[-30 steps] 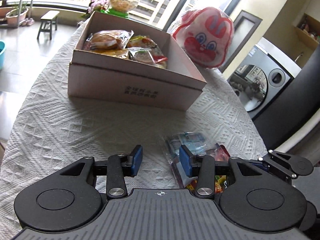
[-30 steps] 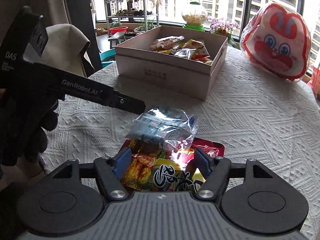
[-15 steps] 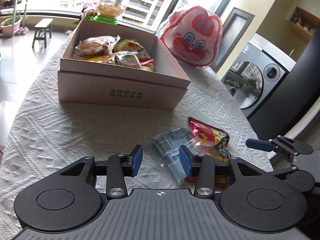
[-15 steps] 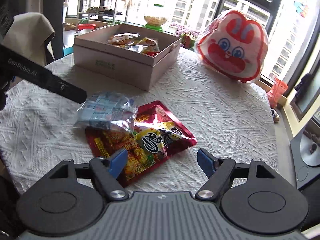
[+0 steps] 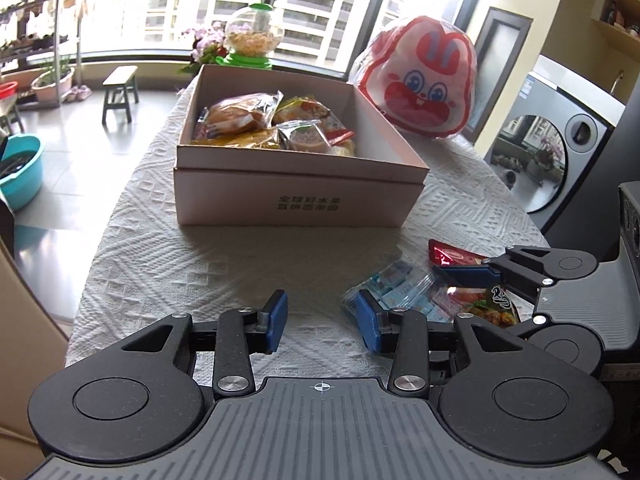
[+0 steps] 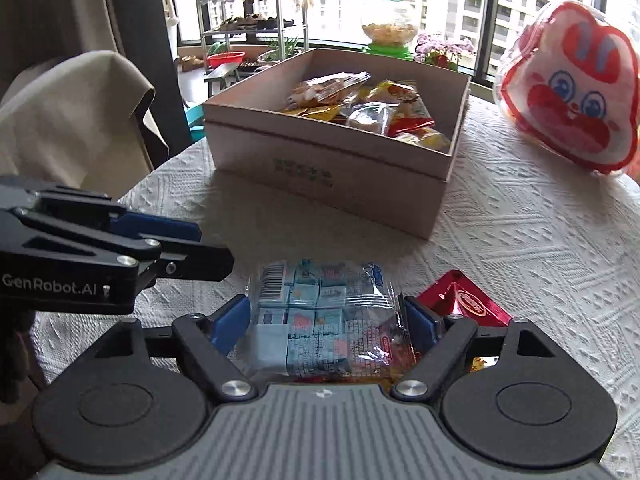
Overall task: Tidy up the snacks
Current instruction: 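Move the right tool to the blue candy bag and close on it, then grasp the red chip bag with the left tool while the right tool holds the candy bag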
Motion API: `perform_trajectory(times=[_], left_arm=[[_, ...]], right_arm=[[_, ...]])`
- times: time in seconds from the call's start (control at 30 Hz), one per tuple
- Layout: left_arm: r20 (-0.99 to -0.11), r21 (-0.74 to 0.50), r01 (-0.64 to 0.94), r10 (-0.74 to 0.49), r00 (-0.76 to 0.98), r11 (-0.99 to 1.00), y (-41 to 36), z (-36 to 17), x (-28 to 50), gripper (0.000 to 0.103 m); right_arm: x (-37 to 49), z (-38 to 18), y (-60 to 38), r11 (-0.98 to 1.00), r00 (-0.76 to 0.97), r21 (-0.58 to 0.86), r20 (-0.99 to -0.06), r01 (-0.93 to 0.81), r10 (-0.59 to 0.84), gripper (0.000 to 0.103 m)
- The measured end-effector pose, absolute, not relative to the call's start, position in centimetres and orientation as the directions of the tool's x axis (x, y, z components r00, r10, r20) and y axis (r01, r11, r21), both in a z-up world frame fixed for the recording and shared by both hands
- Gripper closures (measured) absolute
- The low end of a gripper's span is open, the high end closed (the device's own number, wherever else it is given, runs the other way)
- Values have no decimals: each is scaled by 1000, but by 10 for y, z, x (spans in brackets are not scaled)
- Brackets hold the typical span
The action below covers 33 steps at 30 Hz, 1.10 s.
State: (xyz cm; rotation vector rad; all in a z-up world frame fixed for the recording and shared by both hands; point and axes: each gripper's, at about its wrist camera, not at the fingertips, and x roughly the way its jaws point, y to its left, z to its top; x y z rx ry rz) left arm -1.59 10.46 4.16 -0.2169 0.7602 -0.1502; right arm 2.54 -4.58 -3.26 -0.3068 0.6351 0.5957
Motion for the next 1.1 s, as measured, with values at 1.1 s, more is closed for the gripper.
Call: perform_trajectory(times=[1.1], left_arm=[[-657,-513,206,-535,531,833,20,17,42,58]], right_arm=[[8,-50,-206,969,822,33,-522,-246,226,22]])
